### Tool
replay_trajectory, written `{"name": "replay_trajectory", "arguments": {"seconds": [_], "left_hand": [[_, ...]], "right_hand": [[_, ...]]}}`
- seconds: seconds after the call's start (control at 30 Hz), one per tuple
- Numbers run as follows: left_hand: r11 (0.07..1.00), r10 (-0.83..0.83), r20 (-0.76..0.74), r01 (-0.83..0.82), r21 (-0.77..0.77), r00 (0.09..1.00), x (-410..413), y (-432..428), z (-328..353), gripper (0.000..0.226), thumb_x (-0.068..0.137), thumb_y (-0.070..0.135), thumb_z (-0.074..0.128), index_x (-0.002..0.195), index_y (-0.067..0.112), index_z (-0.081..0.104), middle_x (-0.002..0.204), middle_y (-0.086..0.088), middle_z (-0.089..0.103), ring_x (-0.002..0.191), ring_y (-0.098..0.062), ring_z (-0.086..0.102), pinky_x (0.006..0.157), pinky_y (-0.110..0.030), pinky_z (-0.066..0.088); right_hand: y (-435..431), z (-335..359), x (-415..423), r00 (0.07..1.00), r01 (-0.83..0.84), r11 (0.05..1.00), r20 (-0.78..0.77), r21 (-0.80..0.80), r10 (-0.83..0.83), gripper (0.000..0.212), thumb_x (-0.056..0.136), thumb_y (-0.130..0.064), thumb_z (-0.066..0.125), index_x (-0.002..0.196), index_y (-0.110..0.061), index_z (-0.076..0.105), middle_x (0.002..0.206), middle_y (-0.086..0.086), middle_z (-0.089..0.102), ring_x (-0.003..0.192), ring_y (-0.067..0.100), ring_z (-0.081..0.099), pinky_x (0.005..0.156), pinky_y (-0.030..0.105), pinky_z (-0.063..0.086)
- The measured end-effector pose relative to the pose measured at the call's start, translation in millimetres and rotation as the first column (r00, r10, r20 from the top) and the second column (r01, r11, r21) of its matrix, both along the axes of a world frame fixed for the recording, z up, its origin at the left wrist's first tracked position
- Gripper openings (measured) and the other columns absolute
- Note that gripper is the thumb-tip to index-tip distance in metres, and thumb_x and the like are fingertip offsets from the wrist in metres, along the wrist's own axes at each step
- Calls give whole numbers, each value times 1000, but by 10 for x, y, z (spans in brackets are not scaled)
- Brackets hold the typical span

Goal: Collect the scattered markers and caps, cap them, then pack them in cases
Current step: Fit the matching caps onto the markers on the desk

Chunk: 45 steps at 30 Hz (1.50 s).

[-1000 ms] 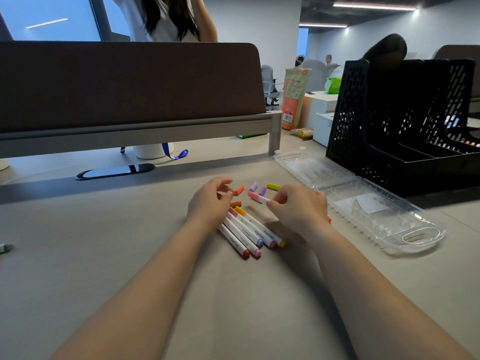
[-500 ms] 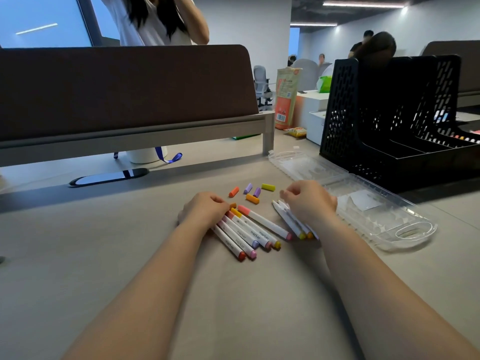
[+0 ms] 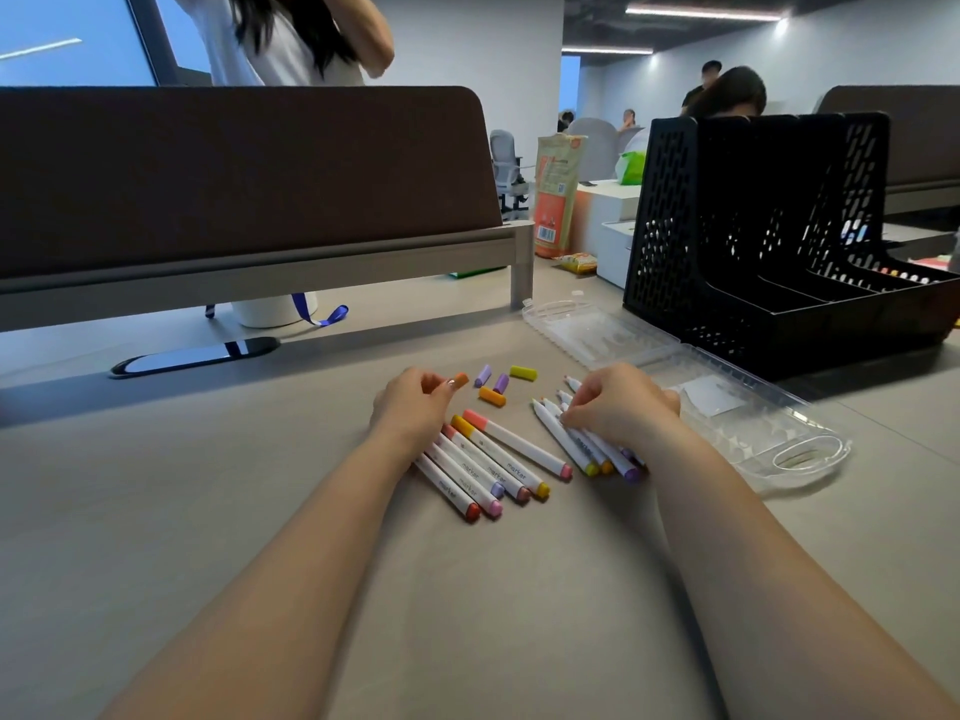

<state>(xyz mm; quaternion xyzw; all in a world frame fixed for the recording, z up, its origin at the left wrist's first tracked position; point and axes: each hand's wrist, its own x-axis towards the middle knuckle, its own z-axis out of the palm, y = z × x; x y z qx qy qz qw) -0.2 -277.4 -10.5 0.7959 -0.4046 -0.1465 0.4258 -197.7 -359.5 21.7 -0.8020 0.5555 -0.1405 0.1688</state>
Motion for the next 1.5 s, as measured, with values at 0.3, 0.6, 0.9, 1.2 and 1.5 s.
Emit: {"name": "replay_trajectory", "arguments": {"seconds": [0.3, 0.6, 0.9, 1.2, 1.5], "left_hand": [[924, -179, -88, 137, -356, 980, -218, 152, 137, 15, 90, 31, 60, 98, 19, 61, 92, 0, 69, 92, -15, 66, 71, -31, 55], [893, -177, -150, 94, -441, 973, -201, 178, 128, 27, 93, 25, 56, 115, 12, 66, 108, 0, 69, 100, -14, 64, 66, -9, 50], [876, -161, -154, 70, -478, 975, -238, 186, 163, 24, 95, 20, 51, 115, 12, 62, 104, 2, 66, 85, 0, 61, 63, -2, 47], [891, -94, -154, 14, -454, 984, -213, 191, 160, 29, 96, 24, 50, 118, 11, 63, 109, -3, 68, 84, -6, 59, 68, -13, 46], [891, -98, -167, 12, -453, 981, -215, 194, 164, 24, 95, 24, 52, 114, 13, 63, 101, 2, 67, 83, -3, 60, 68, -12, 46]], "right_hand": [[73, -55, 85, 991, -26, 988, -133, -153, 5, 27, 84, -48, 57, 86, -23, 67, 82, -4, 65, 85, 18, 56, 81, 37, 31], [233, 108, 90, 734, -266, 958, 667, 109, 128, 9, 92, -26, 60, 88, -20, 66, 83, -7, 65, 77, 4, 55, 65, 19, 41], [219, 118, 60, 676, -373, 911, 724, 175, 138, 3, 90, -22, 64, 89, -25, 65, 92, -4, 68, 87, 8, 60, 66, 18, 41], [169, 79, 58, 692, -375, 907, 709, 191, 137, 4, 88, -22, 66, 92, -23, 67, 95, 1, 69, 98, 19, 62, 75, 23, 46], [182, 93, 52, 674, -389, 904, 724, 177, 148, 3, 89, -22, 65, 90, -23, 67, 96, 2, 69, 95, 17, 61, 72, 21, 45]]}}
